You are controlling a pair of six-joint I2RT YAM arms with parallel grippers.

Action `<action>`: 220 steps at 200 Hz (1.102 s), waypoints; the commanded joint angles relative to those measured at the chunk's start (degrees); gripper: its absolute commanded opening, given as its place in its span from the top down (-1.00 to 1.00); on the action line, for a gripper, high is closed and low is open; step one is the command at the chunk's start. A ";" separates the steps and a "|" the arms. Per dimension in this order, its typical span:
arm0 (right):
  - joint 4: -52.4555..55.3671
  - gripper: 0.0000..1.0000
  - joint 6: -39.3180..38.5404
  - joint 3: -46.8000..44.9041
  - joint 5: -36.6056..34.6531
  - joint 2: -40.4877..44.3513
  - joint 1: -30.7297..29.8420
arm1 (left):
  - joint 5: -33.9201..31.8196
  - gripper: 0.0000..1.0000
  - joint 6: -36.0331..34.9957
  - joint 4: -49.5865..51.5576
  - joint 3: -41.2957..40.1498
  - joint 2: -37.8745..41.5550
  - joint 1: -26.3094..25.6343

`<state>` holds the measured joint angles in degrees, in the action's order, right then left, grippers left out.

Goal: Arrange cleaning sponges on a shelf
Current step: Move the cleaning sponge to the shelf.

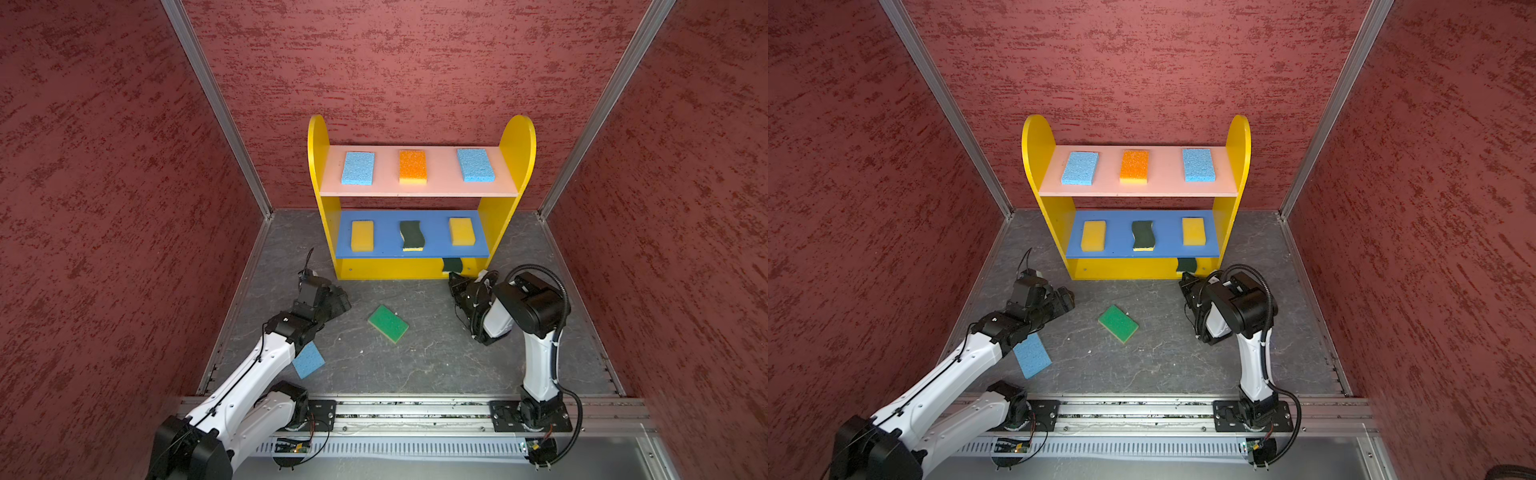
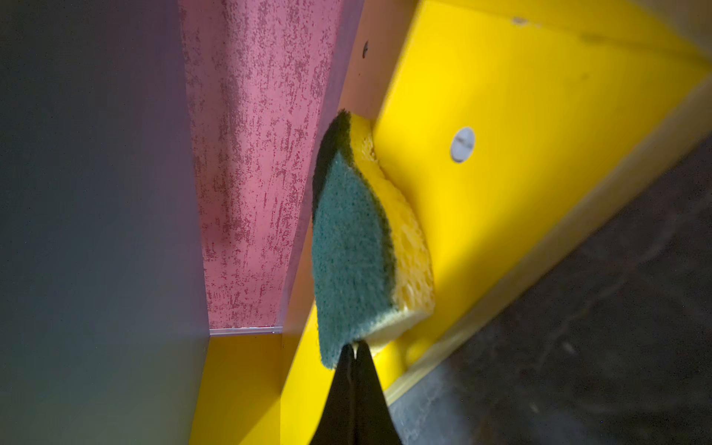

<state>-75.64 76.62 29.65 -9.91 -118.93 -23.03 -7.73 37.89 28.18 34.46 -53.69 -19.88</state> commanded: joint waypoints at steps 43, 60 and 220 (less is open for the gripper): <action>5.80 1.00 0.29 -0.12 -1.22 -2.35 0.35 | 0.56 -0.82 0.52 -2.50 -0.75 -1.55 0.24; 6.11 1.00 0.38 -0.10 -1.82 -2.37 0.40 | 0.70 -0.82 0.67 -2.79 -0.78 -1.72 0.26; 7.58 1.00 1.28 -0.29 -4.19 -3.42 1.01 | -0.10 -0.82 1.84 -3.85 -1.11 -3.53 -1.05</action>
<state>-74.74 78.28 30.59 -11.84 -119.26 -22.92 -7.53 39.20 25.54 33.74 -57.10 -20.58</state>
